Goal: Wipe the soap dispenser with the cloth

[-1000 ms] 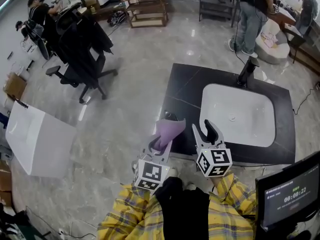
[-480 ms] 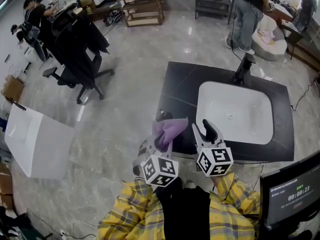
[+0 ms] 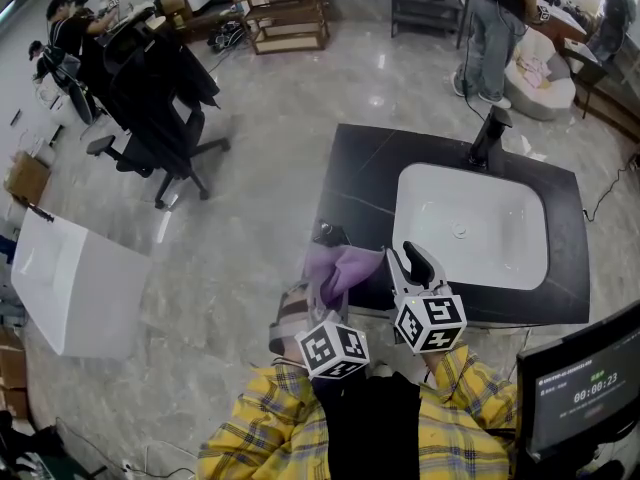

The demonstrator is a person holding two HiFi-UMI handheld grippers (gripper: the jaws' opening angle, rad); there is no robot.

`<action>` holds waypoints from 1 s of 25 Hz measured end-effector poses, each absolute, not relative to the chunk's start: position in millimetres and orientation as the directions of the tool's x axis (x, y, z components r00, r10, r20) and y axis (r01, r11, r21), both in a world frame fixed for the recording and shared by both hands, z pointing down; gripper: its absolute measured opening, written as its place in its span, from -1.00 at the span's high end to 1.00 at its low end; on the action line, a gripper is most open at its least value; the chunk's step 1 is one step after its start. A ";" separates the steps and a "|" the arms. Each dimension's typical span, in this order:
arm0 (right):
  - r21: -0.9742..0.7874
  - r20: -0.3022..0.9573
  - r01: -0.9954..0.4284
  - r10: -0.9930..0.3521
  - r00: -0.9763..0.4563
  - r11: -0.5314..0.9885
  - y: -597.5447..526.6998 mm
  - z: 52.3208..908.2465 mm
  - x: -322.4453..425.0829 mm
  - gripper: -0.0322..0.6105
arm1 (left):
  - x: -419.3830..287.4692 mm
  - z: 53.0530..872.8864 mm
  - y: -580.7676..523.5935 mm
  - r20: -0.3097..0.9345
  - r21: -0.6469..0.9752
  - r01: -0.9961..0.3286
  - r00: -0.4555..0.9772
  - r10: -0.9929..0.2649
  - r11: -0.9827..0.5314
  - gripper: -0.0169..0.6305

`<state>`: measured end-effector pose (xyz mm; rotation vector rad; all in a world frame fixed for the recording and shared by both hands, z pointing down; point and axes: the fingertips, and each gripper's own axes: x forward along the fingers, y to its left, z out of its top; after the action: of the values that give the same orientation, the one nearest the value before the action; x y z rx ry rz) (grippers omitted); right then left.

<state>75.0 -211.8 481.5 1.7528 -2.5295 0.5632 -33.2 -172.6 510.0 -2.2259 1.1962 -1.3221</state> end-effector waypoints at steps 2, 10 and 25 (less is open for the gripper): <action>-0.287 0.217 -0.908 -0.902 -0.373 0.306 -211.9 482.4 75.5 0.50 | -31.7 511.5 -171.8 0.593 -0.629 -0.477 0.216 -0.776 -0.614 0.68; -0.297 0.222 -0.905 -0.900 -0.376 0.305 -208.6 486.3 75.7 0.53 | -28.8 537.6 -166.8 0.682 -0.552 -0.500 0.189 -0.706 -0.667 0.68; -0.300 0.229 -0.906 -0.899 -0.372 0.298 -205.9 488.5 78.4 0.56 | -30.4 570.5 -156.7 0.898 -0.292 -0.496 0.152 -0.413 -0.818 0.68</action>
<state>78.4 -205.9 488.5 1.7506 -2.5175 0.6011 -30.4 -156.7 570.5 -2.4375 0.9630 -1.8592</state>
